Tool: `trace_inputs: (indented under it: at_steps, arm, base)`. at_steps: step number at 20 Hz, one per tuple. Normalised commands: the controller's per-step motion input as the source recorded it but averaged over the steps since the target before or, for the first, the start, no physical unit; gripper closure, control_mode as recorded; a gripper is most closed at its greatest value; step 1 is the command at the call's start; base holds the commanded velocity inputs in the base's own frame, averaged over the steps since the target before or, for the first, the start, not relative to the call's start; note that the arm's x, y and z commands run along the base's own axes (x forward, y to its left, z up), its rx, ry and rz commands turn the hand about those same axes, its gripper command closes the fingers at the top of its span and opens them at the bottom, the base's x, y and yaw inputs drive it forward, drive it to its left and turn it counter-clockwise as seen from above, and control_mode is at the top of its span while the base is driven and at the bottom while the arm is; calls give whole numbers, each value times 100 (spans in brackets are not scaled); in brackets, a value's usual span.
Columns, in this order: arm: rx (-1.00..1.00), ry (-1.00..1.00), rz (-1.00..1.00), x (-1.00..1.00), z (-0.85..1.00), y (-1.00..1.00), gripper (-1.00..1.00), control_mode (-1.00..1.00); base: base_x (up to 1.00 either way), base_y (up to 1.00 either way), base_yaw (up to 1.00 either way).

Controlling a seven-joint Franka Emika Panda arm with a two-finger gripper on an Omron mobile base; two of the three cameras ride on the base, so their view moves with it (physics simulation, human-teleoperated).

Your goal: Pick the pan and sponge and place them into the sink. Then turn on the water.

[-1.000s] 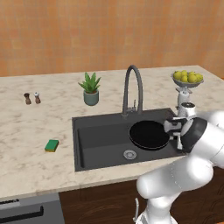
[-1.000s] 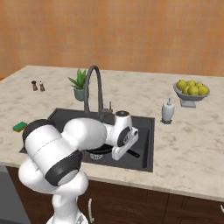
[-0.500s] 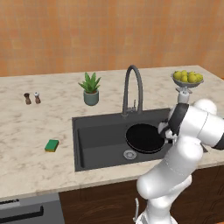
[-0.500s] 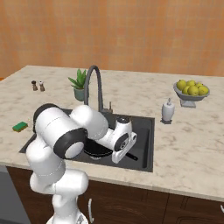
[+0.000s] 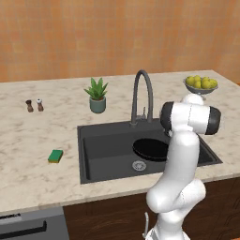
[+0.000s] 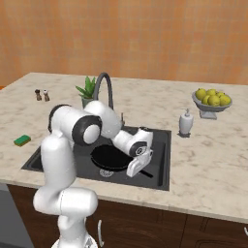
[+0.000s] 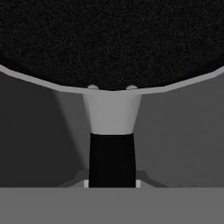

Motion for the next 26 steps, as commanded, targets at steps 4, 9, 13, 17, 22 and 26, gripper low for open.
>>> trace_inputs:
  at_steps: [4, 9, 13, 17, 22, 26]
  arm:
    - [0, 3, 0, 5, -84, 25, 100, -100]
    - [0, -5, 0, 0, -91, 31, 100, -100]
    - [0, -12, 0, 0, -87, 30, 100, -100]
    - [-1, -11, 0, 0, -87, 29, 100, -100]
    - [0, -14, 0, 0, -73, 20, -100, -100]
    - [0, -31, 0, -2, -18, 3, -100, -100]
  base:
    - [0, 0, 0]
    - [0, 0, 0]
    - [0, 0, 0]
    - [0, 0, 0]
    - [0, 0, 0]
    - [0, 0, 0]
